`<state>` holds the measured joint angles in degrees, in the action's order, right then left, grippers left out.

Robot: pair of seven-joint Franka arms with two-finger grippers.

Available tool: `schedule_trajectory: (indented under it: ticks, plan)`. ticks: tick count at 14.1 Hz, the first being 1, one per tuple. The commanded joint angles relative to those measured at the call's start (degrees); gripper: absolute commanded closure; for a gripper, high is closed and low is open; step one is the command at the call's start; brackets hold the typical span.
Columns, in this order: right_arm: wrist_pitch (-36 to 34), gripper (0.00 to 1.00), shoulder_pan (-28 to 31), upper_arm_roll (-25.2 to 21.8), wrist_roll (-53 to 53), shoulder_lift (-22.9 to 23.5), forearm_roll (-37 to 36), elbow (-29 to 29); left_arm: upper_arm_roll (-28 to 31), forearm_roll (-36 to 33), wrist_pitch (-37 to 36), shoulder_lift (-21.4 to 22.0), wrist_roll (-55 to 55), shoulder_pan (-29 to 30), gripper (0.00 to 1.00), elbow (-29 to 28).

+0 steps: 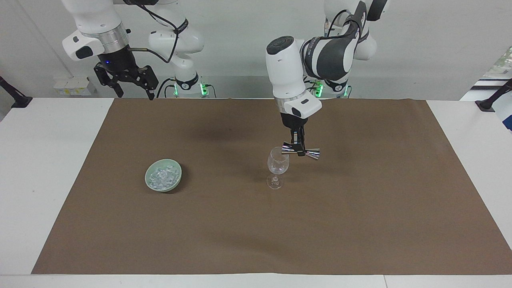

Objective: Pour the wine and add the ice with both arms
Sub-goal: 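Hold the metal cup tipped over the clear glass with the left gripper, then turn the metal cup upright and pull it away from the glass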

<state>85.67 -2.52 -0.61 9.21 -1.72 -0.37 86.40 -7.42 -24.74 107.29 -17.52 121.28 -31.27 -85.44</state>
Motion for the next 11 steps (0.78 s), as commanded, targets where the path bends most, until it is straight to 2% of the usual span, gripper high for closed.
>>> schedule_trajectory:
  ticks: [1,3,11]
  plan:
    - [-0.2,0.0,0.6,0.1,-1.4,-0.2,0.1,0.1,0.8,1.8,-1.3,-0.6,0.1,-1.0,1.0,2.9]
    - [-0.2,0.0,0.6,0.1,-1.4,-0.2,0.1,0.1,0.9,4.0,-1.1,0.1,-2.3,-0.5,1.0,2.9]
    - [-0.2,0.0,0.6,-0.1,-1.7,-0.1,0.2,0.1,7.8,26.1,-1.8,5.9,-20.3,1.4,1.0,2.4]
